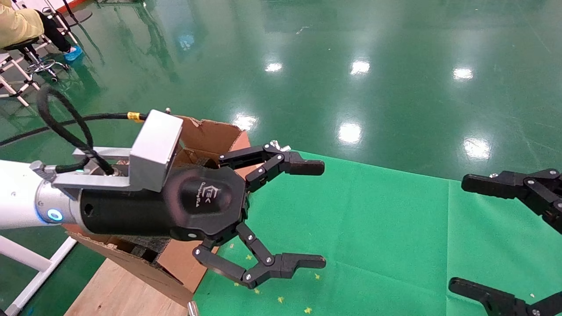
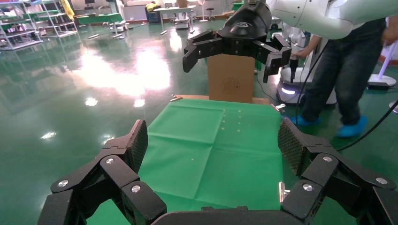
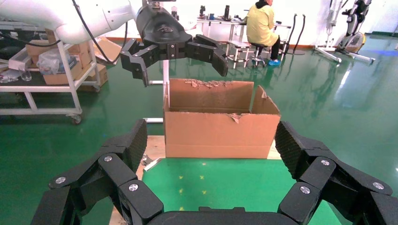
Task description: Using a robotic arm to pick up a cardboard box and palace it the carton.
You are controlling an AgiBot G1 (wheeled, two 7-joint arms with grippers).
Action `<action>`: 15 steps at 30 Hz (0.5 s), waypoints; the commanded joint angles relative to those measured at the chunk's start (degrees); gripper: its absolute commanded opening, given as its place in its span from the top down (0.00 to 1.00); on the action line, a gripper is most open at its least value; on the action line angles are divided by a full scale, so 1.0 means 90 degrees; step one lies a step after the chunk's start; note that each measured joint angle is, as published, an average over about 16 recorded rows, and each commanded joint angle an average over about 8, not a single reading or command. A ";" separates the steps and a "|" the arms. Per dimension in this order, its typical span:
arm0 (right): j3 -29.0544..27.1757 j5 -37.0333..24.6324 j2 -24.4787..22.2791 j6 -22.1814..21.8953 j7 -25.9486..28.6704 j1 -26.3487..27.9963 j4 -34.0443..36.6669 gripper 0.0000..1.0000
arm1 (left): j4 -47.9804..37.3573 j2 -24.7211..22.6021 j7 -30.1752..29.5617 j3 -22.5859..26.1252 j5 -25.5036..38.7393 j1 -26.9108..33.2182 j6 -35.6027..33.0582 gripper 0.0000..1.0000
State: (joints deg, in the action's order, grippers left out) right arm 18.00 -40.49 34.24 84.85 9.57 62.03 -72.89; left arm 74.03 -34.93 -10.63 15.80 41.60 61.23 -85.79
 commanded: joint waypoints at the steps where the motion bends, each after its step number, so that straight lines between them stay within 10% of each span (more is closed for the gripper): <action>1: 0.0000 0.0000 0.0000 0.0000 0.0000 0.0000 0.0000 0.00 | -0.0014 -0.0003 -0.0006 0.0006 0.0007 0.0009 0.0003 0.00; 15: 0.0000 0.0000 0.0000 0.0000 0.0000 0.0000 0.0000 0.00 | -0.0054 -0.0008 -0.0018 0.0023 0.0026 0.0037 0.0012 0.00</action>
State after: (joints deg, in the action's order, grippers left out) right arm 18.00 -40.49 34.24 84.85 9.57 62.04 -72.89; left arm 73.55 -35.00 -10.79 16.01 41.83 61.55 -85.68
